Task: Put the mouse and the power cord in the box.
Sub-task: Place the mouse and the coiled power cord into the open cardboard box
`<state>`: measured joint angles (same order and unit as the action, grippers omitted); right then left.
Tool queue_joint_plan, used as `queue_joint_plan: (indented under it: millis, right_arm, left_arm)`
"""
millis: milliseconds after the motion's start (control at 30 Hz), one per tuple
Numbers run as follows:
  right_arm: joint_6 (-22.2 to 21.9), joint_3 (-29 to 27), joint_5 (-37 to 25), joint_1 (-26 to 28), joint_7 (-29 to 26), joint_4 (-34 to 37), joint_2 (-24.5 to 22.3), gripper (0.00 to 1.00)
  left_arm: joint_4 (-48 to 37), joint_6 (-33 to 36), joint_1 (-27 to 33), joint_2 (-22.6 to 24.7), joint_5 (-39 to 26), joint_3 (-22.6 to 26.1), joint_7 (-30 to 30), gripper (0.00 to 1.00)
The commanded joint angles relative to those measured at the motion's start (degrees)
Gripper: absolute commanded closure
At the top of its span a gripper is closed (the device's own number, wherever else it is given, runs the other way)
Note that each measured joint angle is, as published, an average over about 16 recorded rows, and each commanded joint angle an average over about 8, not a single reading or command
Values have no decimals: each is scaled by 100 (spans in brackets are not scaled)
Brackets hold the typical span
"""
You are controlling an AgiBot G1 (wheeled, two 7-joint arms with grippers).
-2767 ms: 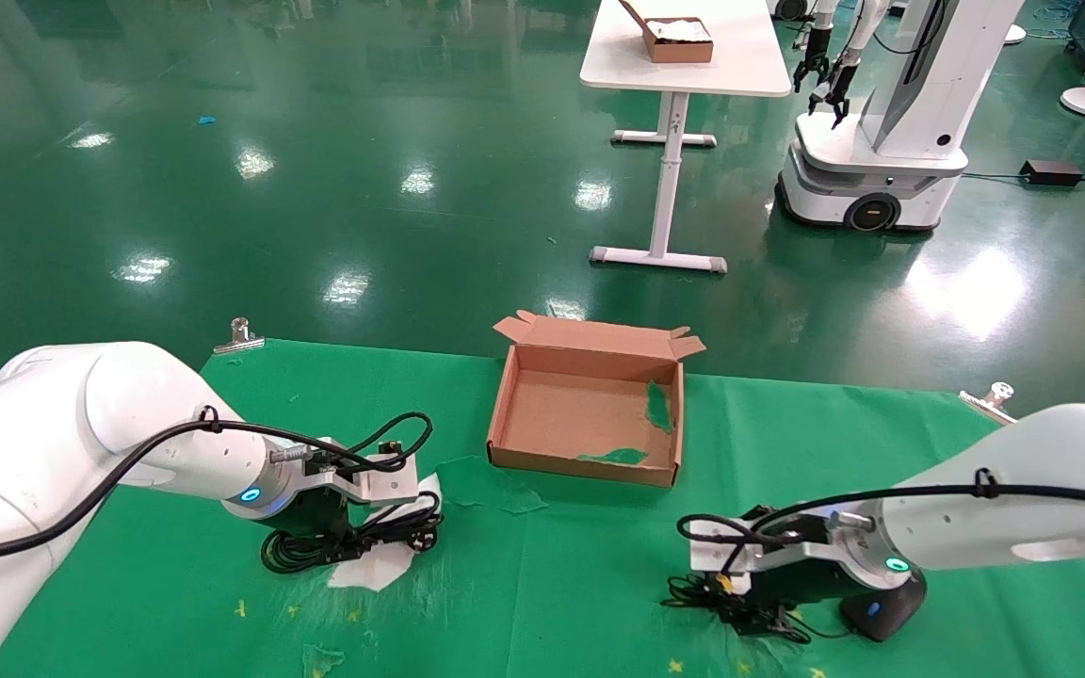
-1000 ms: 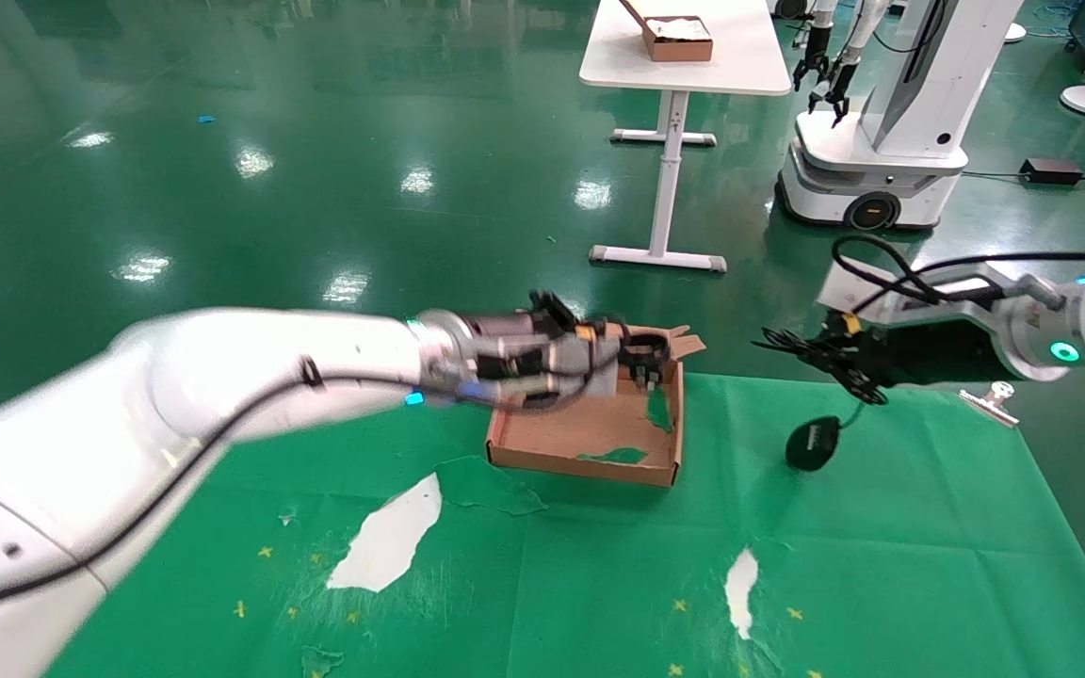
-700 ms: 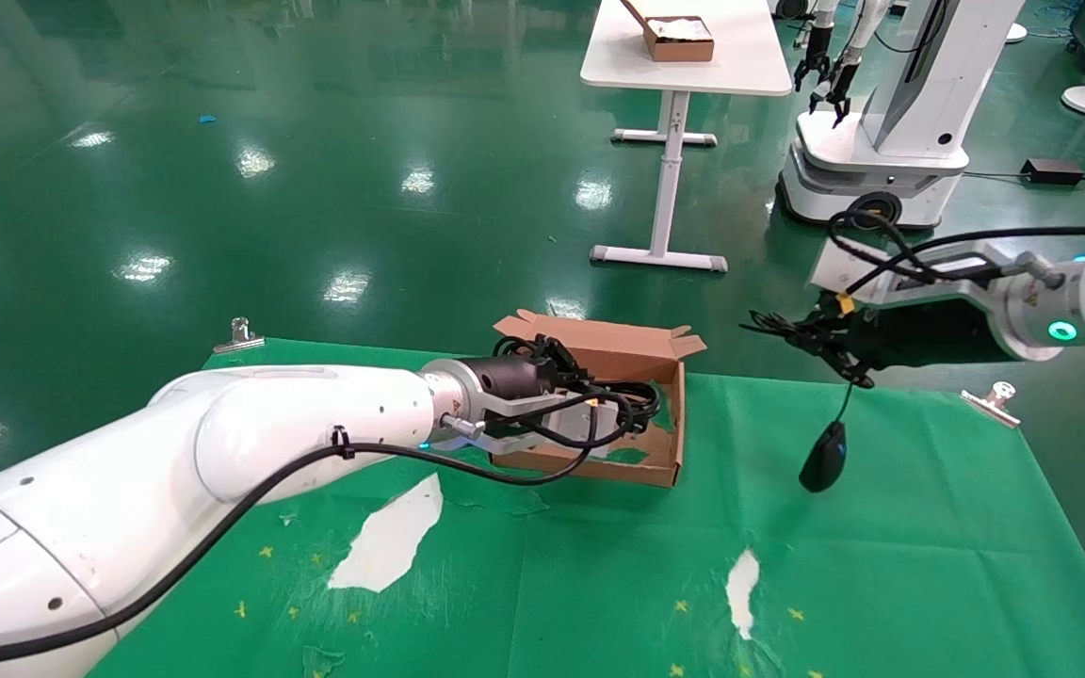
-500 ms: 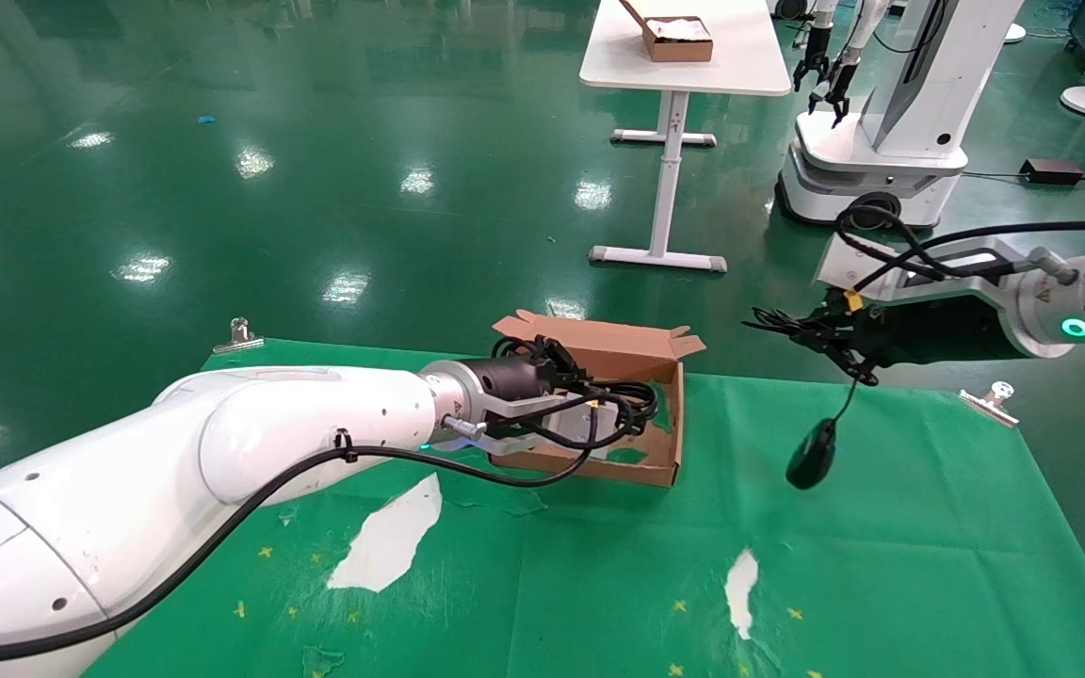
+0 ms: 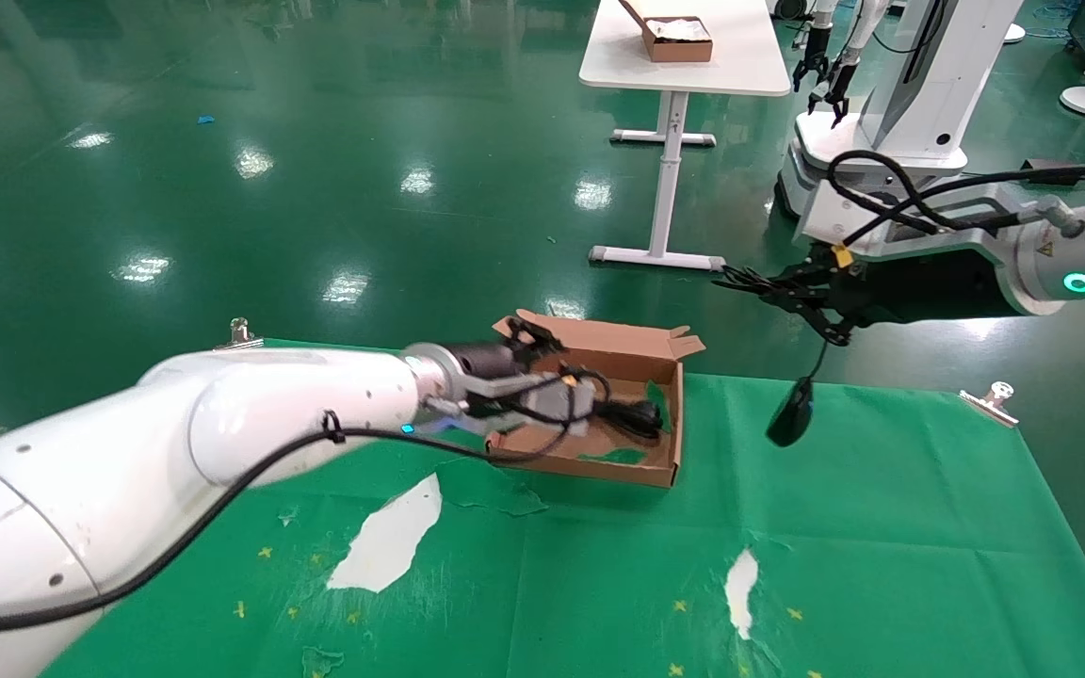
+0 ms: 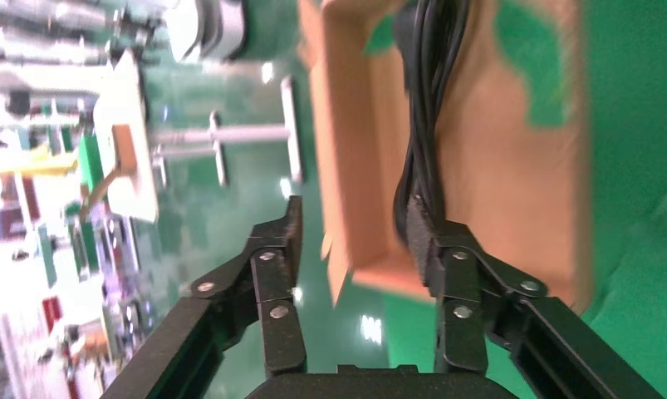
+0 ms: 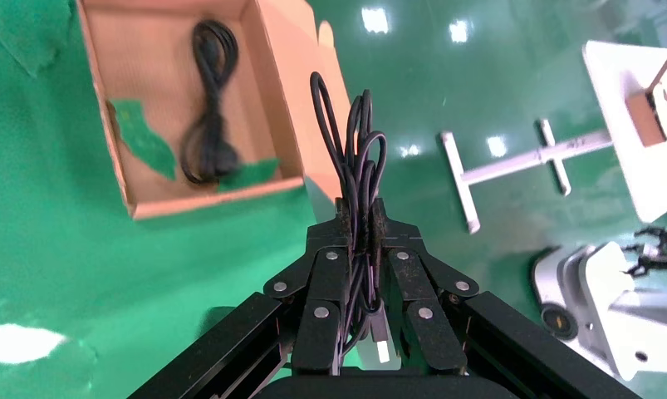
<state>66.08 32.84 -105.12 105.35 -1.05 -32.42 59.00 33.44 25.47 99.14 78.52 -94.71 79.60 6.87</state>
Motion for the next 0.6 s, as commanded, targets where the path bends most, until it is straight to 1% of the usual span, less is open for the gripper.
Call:
queue_joint_plan:
  millis: [33,167,333,467,600]
  right_arm:
    - [38,-20,45,19,6,-61,8,100]
    - [-17,-5,62,-2,102,-188,167,100]
    - [-190,27,72,-46,246,-221,500,100]
    - [-392,20,147,-85,387,-83,878,100]
    - [-601,13,260,-122,531,286,1386,100]
  left_arm:
    - [-148,-72,68,0,18,57,-65,0]
    - [-750,-192,230,-34,-3,117,-352,0]
    - [-1520,-172,488,-166,-54,163,-687,0]
    - [-1900,-126,655,-262,-100,182,-857,0]
    - [-1985,-103,702,-274,-147,211,-929,0]
